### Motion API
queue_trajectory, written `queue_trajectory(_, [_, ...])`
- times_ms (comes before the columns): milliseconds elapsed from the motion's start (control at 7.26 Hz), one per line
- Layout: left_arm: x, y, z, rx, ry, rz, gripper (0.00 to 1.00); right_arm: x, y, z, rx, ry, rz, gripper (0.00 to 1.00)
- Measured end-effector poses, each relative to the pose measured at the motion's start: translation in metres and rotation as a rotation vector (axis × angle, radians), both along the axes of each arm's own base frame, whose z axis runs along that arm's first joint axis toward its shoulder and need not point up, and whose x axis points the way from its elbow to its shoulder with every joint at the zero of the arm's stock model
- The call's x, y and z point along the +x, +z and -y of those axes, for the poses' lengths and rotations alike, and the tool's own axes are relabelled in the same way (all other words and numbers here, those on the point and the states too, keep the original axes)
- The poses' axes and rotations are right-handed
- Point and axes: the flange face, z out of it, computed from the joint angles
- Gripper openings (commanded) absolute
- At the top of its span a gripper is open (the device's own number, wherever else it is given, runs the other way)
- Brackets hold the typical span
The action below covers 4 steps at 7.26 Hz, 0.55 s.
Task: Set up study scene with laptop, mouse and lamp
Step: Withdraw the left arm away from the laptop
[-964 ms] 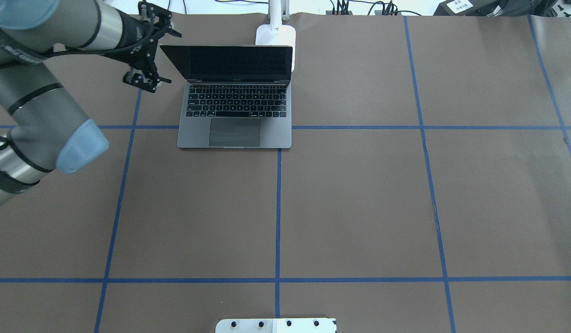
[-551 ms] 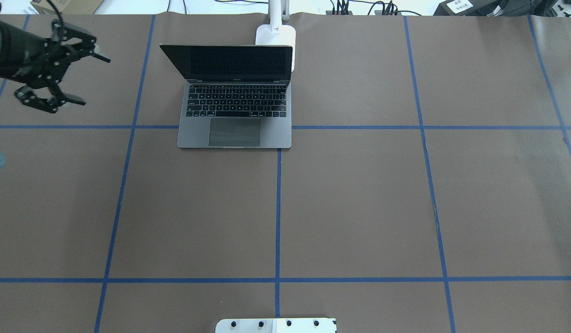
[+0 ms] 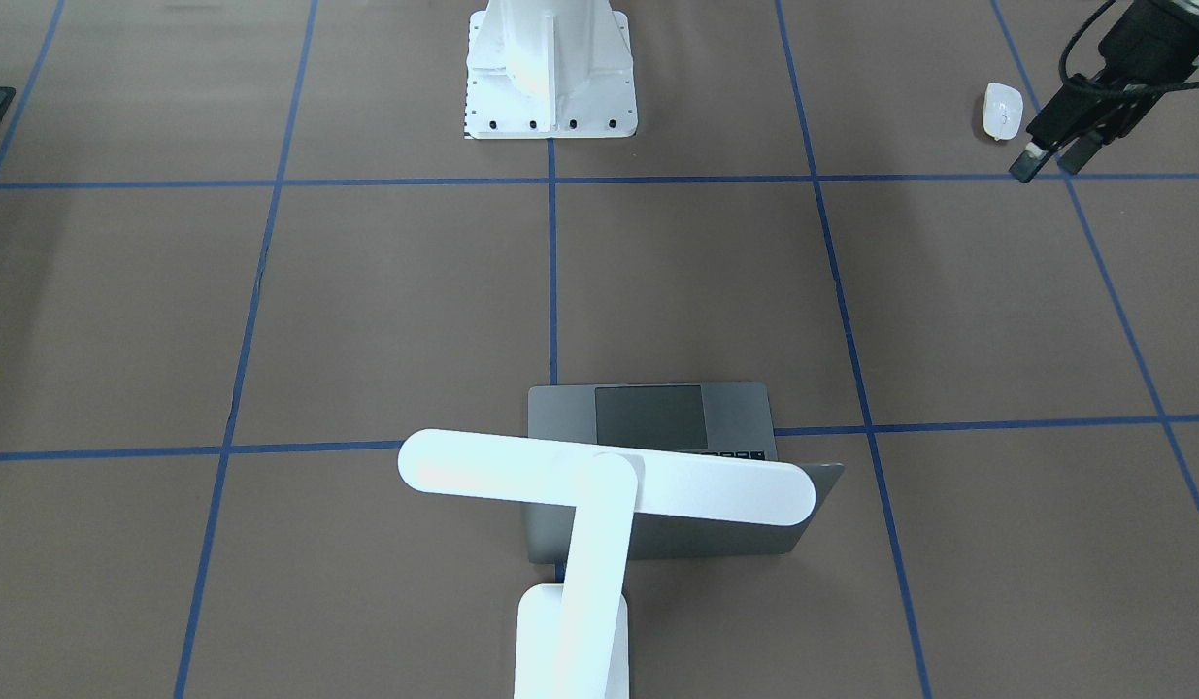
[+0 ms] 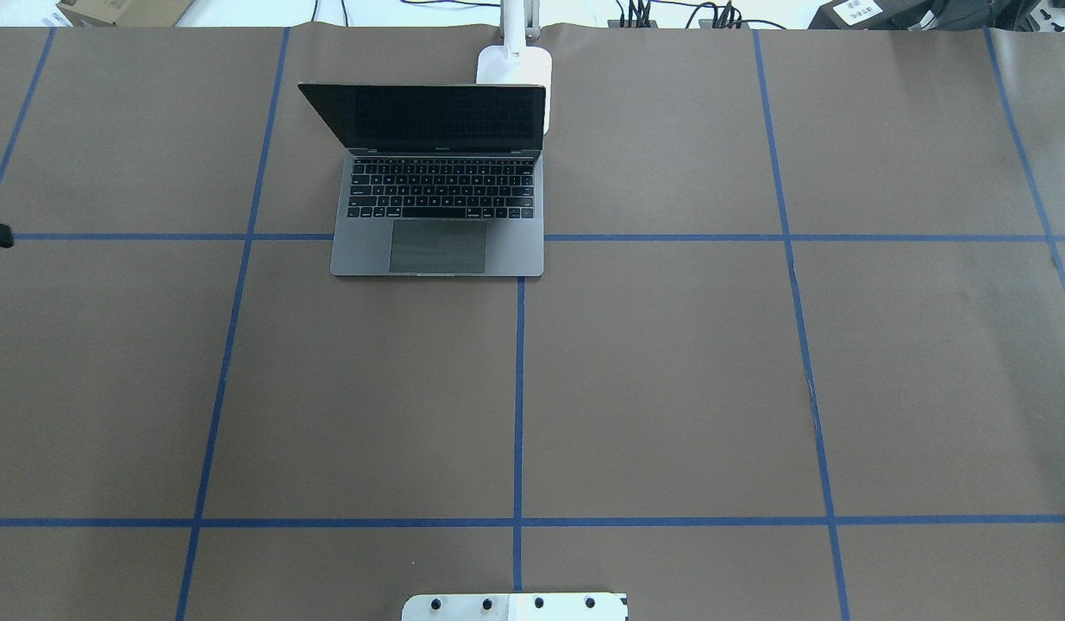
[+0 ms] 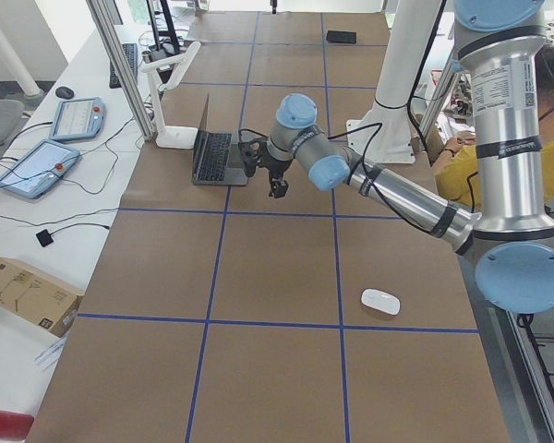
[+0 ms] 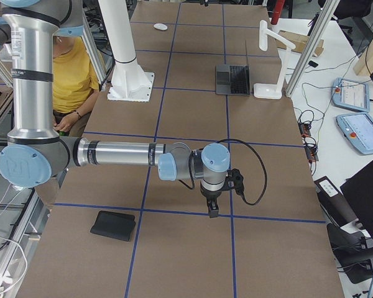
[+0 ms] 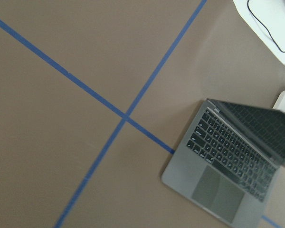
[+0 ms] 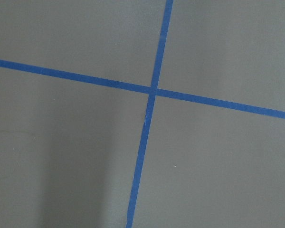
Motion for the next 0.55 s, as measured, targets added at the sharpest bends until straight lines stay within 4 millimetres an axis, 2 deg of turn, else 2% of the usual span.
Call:
queue_trajectory(276, [-0.039, 0.046, -0.043, 0.184, 0.16, 0.131, 1.0, 0.0, 0.0, 0.0, 0.0, 0.0, 0.001, 1.0])
queue_trajectory(551, [-0.052, 0.074, -0.072, 0.296, 0.294, 0.204, 1.0, 0.0, -0.001, 0.0, 0.001, 0.0, 0.001, 1.0])
